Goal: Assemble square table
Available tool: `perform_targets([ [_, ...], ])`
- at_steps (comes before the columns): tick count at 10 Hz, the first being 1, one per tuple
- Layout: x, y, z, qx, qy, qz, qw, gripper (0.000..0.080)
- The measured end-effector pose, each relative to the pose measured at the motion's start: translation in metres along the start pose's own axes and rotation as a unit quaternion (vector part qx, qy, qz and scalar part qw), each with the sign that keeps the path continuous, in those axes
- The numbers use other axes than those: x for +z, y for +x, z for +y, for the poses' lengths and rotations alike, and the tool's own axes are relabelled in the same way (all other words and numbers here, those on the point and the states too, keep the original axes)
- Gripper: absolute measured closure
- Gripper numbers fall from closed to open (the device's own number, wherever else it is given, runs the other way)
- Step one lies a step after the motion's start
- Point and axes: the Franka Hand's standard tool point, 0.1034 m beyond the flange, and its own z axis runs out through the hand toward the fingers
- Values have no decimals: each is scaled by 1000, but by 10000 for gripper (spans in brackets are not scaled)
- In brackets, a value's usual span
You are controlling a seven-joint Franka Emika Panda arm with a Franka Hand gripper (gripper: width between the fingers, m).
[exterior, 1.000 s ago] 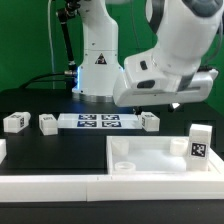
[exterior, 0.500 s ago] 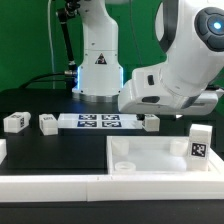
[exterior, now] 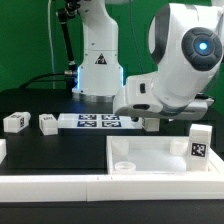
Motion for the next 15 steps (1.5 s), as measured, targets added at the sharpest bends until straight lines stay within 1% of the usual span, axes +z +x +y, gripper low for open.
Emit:
perform_targets([
  [2, -1, 0, 2, 0, -1, 1, 1000, 150],
  [4, -1, 1, 4, 2, 1, 1, 1000, 415],
  [5, -1, 1, 5, 3, 2, 1, 1000, 514],
  [11, -2, 2, 10, 7, 7, 0, 1000, 512],
  [12, -6, 0, 12, 8, 7, 0, 1000, 512],
  [13, -36, -6, 18, 4, 5, 1, 1000, 512],
  [14, -72, -13, 29, 6, 10, 12, 1000, 512],
  [15, -100, -18, 41, 14, 24, 26, 999, 512],
])
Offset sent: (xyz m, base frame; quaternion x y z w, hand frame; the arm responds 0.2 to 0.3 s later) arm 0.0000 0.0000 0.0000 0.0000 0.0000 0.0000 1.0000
